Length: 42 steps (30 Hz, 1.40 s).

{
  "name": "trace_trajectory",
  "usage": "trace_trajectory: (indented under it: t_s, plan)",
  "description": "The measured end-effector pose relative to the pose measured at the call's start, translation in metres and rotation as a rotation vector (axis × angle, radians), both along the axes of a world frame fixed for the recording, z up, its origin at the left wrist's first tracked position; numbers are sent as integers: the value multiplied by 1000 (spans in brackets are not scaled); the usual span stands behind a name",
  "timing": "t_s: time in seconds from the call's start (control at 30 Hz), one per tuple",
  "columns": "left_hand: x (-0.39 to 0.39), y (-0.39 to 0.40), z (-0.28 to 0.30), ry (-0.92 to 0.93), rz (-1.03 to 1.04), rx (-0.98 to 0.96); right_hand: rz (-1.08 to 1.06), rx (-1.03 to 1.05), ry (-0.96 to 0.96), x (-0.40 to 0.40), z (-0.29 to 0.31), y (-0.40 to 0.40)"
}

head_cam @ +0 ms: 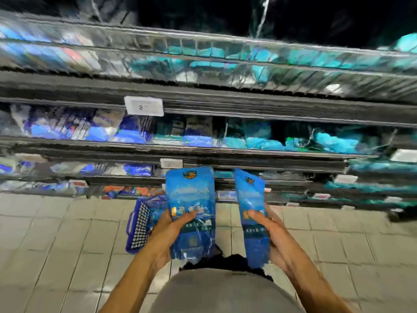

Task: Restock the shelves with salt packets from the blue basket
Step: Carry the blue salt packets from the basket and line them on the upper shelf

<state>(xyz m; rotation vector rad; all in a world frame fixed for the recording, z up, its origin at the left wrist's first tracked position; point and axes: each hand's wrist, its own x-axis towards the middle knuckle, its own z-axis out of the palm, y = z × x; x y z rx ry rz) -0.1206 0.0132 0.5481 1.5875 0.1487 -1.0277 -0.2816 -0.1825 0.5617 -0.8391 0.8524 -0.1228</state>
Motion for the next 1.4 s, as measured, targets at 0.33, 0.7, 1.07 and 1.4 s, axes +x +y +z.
trace_trajectory:
  t_s: [0.33, 0.7, 1.07, 1.4]
  plan:
    - [-42, -120, 19, -183, -599, 22, -668, -138, 72, -128, 29, 14]
    - [-196, -236, 37, -189, -960, -148, -1113, -305, 132, -304, 31, 3]
    - [-395, -376, 77, -179, -991, -311, -1099, -450, 243, -499, 49, -114]
    - [-460, -515, 138, -303, -952, -492, -1068, -606, 156, -567, 111, -280]
